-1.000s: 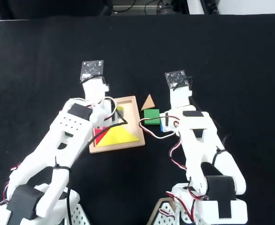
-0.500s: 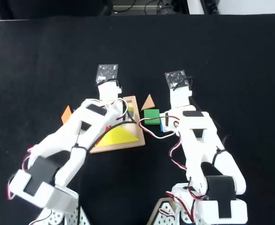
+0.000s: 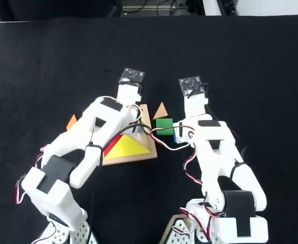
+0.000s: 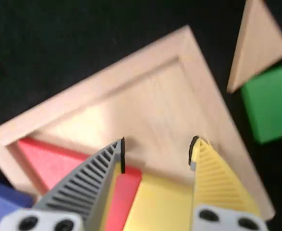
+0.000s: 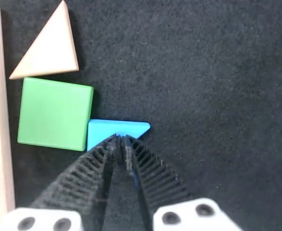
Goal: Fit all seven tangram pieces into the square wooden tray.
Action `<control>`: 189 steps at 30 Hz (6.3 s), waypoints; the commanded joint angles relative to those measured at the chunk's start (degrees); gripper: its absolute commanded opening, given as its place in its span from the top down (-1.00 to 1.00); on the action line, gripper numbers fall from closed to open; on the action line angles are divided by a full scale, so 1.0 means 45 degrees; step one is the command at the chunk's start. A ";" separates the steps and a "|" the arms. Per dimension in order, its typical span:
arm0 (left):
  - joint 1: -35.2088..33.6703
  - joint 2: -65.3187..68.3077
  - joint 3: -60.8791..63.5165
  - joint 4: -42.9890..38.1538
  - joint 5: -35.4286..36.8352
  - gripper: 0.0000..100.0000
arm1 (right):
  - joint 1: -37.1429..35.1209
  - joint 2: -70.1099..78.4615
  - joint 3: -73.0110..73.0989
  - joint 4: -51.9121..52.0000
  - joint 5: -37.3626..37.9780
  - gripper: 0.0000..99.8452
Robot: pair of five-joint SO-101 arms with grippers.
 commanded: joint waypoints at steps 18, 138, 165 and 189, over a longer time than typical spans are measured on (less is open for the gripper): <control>0.0127 -0.1582 -0.0205 0.2520 -0.3048 0.54 | -0.0274 0.0186 -0.0733 0.0000 0.0117 0.98; -0.7414 -0.3653 0.4112 -0.2813 0.2305 0.54 | -0.0274 0.0186 -0.0752 0.0352 0.0137 0.98; -0.6574 -0.2774 0.3155 -0.1856 0.1446 0.80 | -0.0274 0.0186 -0.0752 0.0352 0.0137 0.98; -0.7297 -0.8303 0.4171 0.3497 0.2442 0.49 | -0.0293 0.0186 -0.0733 0.0371 0.0742 0.98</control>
